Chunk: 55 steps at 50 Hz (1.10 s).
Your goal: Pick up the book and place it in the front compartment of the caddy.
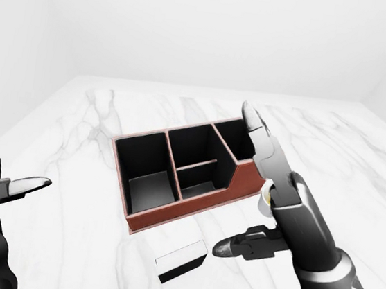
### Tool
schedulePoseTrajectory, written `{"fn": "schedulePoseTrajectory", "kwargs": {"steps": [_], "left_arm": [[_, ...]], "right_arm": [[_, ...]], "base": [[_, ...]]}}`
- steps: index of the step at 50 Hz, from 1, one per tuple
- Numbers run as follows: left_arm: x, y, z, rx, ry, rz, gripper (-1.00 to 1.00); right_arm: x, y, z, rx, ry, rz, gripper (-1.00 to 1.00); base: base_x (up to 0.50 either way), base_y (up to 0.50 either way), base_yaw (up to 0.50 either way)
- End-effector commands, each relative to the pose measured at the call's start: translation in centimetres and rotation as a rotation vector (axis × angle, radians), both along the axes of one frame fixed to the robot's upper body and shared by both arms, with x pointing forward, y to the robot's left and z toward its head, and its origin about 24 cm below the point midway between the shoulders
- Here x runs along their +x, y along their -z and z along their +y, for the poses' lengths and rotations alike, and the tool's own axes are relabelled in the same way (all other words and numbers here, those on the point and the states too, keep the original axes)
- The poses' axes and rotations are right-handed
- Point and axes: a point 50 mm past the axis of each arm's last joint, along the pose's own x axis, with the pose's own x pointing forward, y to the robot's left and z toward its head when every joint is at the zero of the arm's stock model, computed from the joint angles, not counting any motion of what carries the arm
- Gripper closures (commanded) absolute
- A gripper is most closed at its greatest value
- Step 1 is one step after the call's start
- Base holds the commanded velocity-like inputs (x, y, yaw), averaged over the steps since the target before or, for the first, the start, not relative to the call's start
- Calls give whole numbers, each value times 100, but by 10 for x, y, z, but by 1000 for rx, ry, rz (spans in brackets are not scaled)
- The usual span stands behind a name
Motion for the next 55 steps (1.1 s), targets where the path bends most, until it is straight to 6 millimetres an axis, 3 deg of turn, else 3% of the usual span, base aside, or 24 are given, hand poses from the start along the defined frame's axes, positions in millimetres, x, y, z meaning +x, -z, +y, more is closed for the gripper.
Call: {"fn": "schedulePoseTrajectory", "kwargs": {"steps": [1, 18, 35, 42, 55], "left_arm": [[0, -1, 0, 0, -1, -3, -100], [1, 1, 0, 0, -2, 5, -100], [3, 3, -1, 2, 1, 16, -100], [3, 4, -2, 3, 2, 20, -100], [3, 4, -1, 2, 0, 18, -100]], "right_arm": [[1, -1, 0, -231, 161, 52, -100], [2, 4, -6, -333, 245, 71, -100], [5, 25, -2, -400, 151, 167, -100], [7, 24, 1, -405, 137, 161, -100], [19, 48, 8, -386, 25, 288, -100]], "base": [[0, 0, 0], [0, 0, 0], [0, 0, 0], [0, 0, 0], [0, 0, 0]]}}
